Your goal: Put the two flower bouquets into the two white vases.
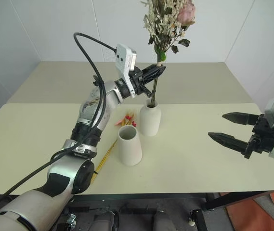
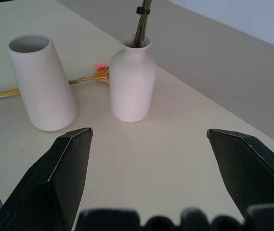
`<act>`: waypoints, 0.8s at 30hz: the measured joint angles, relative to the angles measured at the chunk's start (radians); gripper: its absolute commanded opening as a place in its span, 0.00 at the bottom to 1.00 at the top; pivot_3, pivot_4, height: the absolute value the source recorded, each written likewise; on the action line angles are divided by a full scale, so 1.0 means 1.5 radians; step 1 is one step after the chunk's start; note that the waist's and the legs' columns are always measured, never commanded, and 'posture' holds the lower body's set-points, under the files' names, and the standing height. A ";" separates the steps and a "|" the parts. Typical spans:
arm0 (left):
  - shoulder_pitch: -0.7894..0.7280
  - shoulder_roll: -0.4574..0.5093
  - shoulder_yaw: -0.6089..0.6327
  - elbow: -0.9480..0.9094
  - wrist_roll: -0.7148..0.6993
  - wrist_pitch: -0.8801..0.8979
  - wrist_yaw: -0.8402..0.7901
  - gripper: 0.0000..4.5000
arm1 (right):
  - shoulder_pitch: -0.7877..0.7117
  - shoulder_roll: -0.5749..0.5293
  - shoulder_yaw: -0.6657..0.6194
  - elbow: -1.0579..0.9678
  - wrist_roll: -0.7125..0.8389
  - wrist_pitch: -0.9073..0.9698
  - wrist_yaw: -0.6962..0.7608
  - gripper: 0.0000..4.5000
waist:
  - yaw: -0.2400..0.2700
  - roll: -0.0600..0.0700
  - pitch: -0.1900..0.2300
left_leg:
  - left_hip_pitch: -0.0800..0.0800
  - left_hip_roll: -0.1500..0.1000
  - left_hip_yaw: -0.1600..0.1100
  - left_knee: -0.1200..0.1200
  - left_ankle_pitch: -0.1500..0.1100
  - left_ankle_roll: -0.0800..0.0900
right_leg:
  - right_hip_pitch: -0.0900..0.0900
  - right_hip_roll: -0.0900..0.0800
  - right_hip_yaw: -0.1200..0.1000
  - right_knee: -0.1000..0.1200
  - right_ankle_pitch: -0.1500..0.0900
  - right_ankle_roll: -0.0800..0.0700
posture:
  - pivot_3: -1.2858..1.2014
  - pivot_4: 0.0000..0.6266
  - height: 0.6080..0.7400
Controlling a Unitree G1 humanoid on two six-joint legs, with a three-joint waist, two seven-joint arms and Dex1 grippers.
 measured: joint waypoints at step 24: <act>0.256 0.249 0.043 -0.421 -0.122 0.357 -0.016 1.00 | -0.016 0.000 0.015 0.018 -0.003 -0.006 0.003 1.00 | 0.000 0.000 0.000 | 0.002 0.000 0.000 0.000 0.000 0.000 | 0.001 0.000 0.000 0.000 0.000 0.000 | 0.52 0.24 1.00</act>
